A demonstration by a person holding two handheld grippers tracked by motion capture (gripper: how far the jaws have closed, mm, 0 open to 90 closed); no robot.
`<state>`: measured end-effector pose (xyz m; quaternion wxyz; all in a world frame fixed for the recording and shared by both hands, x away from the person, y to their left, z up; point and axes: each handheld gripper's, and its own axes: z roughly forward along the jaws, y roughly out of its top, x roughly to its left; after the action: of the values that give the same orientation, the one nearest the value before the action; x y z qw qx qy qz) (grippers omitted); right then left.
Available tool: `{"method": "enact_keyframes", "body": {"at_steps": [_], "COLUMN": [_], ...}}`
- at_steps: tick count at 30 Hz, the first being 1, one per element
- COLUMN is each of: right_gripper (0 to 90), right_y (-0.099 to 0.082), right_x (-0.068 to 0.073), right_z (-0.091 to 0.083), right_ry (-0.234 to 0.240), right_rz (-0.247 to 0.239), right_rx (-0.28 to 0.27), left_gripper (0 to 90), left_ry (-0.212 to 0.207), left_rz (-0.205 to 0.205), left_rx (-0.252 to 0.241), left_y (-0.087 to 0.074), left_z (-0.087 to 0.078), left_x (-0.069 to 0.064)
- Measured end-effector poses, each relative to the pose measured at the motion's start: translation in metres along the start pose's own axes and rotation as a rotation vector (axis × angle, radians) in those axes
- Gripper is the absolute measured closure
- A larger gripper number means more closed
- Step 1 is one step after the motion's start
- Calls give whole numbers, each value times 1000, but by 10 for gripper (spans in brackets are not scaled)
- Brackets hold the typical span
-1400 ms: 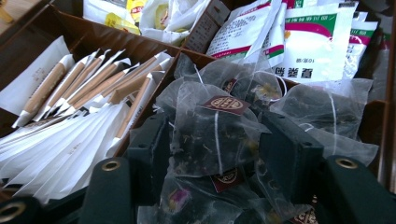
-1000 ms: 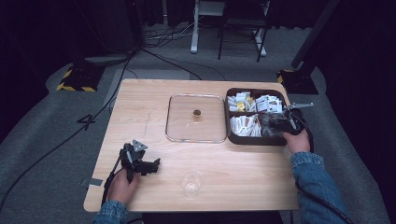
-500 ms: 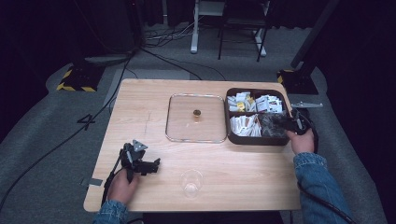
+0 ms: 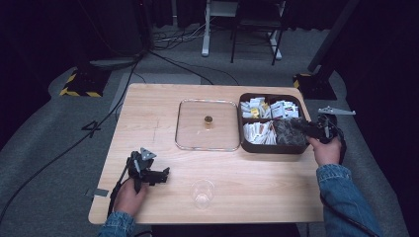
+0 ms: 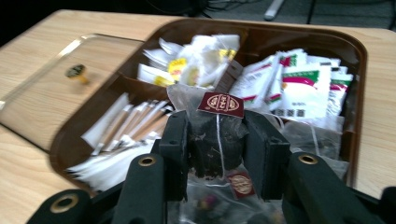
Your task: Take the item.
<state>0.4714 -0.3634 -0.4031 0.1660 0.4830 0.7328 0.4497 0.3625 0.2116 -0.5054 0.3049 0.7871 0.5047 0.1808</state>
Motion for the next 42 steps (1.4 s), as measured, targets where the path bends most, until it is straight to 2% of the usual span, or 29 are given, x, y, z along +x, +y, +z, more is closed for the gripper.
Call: {"method": "enact_keyframes", "body": {"at_steps": [7,8,15,22,23,24,29,30,31,32,34,35,36,37,40,42], "right_gripper": [633,633,634,634,634,634,635,635,634,635,635,635,635,635,635,635], "right_y": [3,4,8,14,14,15,18,18,19,20,20,20,20,20,20,20], "right_x": [12,17,33,65,65,74,101,101,107,121,125,131,143,143,159,173], "right_z": [-11,-14,-21,-26,-26,-27,-31,-31,-32,-35,-36,-37,-39,-39,-39,-40], "right_ry": [65,87,135,215,215,237,296,296,310,339,348,358,377,377,407,451], "right_rz": [-11,-16,-49,-111,-111,-130,-181,-181,-192,-214,-221,-233,-256,-256,-281,-292], "right_rx": [-42,-54,-68,-68,-68,-65,-61,-61,-63,-66,-66,-64,-60,-60,-51,-44], "left_gripper": [0,0,0,0,0,0,0,0,0,0,0,0,0,0,0,0], "left_ry": [0,0,0,2,2,5,3,3,3,3,4,-1,-1,-1,-6,-8], "left_rz": [0,-1,-1,0,0,2,-8,-8,-8,-8,2,1,4,4,1,3], "left_rx": [0,-1,-1,-1,-1,0,0,0,1,1,0,-2,-3,-3,0,-1], "left_y": [0,0,0,0,0,-1,-1,-1,-1,-1,0,0,0,0,1,1], "left_z": [0,0,0,0,0,-1,-1,-1,-1,-1,-1,0,0,0,1,1], "left_x": [0,0,0,0,0,0,-1,-1,-1,-1,0,0,0,0,0,0]}}
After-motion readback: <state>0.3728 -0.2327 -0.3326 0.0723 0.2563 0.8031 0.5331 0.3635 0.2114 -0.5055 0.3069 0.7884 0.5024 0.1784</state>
